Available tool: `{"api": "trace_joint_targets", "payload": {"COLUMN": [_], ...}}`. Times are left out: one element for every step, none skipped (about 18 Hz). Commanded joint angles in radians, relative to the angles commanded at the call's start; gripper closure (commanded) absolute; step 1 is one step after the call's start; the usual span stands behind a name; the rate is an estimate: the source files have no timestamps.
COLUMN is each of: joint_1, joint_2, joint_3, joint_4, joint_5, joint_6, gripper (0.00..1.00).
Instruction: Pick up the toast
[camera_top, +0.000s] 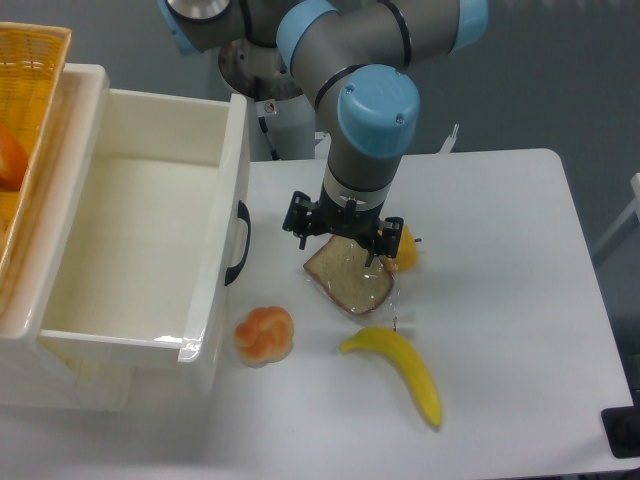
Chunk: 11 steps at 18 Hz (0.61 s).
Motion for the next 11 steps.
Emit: {"api": "trace_joint_targets", "payload": {"joint_1": [0.002,0.005,0.005,0.005,0.005,0.005,0.005,0.005,0.005,0.003,0.003], "joint_2": [-0.002,-0.002,-0.002,-0.002,-0.002,-0.003,-0.008,-0.023,-0.032,-0.041,-0.044], "joint_3": [0.000,0.000,0.000,0.000,0.000,0.000,0.000,-0.014,-0.015,-0.017,-0.023], "joint_4": [-0.002,0.000,0.000,-0.002,0.000,0.000,0.000,0.000,0.000,0.000,-0.002], "joint_5": [0.000,0.000,-0.002,-0.003,-0.003,-0.003,-0.005,-0.018,-0.022,-0.022,-0.022], "joint_6": [0.002,0.000,-0.002,-0.002,-0.005,-0.005,-0.008,-0.006,-0.009,-0.015,-0.026], "gripper": [0.00,0.00,0.00,0.00,0.00,0.00,0.00,0.00,0.00,0.00,0.00]}}
